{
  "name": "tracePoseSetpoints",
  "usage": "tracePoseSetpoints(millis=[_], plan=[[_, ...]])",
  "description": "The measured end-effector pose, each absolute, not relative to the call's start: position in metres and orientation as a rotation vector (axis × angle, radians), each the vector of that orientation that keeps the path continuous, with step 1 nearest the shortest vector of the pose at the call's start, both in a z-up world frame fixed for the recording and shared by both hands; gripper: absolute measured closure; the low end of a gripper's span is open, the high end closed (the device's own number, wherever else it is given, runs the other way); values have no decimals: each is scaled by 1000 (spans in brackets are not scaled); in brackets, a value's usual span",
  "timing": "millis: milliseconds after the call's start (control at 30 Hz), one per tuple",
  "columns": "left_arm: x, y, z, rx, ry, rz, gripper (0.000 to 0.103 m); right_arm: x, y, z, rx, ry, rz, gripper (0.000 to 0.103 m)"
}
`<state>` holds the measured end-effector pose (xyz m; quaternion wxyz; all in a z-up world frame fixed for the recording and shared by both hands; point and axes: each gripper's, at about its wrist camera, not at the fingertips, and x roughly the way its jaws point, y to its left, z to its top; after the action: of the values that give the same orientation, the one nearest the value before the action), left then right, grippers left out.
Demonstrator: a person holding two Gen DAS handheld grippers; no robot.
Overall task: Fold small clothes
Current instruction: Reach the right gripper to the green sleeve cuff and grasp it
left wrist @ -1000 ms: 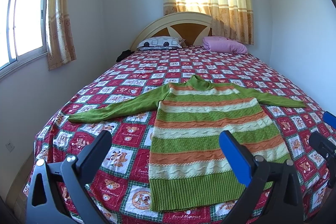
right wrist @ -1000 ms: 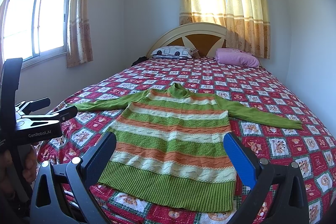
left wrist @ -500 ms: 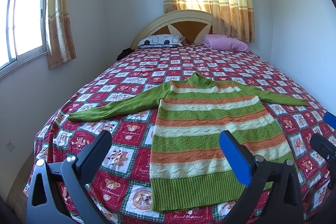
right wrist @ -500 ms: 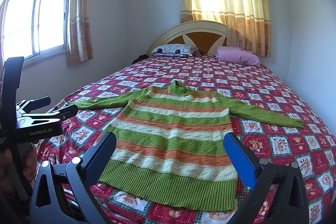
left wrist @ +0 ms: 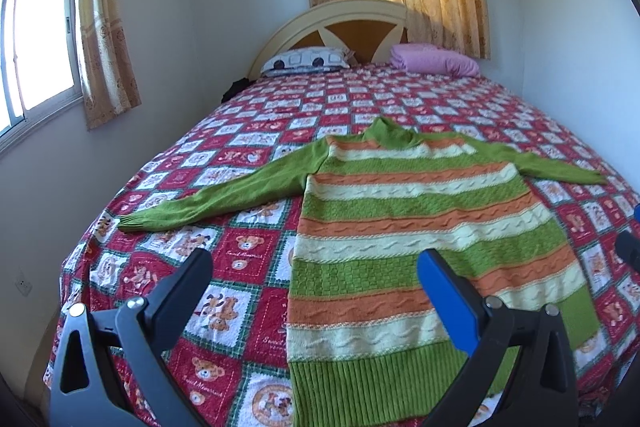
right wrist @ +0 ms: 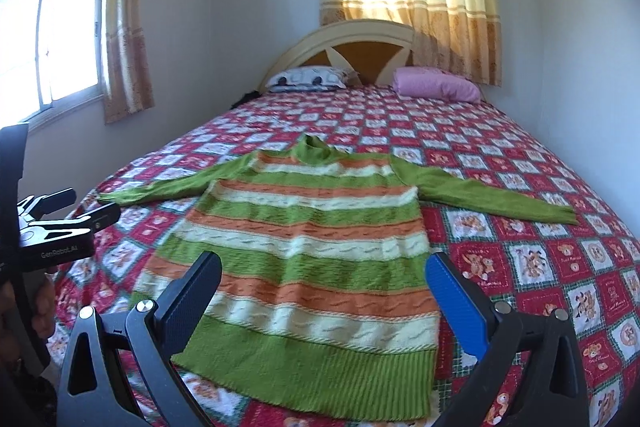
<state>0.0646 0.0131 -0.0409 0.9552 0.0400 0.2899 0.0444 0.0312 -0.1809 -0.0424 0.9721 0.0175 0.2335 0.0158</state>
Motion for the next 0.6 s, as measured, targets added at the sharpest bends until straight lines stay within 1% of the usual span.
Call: tracePoseSetpoints(millis=[367,600], plan=[[124,5,-66,122,663,86,0,89,-236,-65,115,559,-61,1],[168,-7,-74,138,668,87,0,123,-278,-82,145,619,-143,1]])
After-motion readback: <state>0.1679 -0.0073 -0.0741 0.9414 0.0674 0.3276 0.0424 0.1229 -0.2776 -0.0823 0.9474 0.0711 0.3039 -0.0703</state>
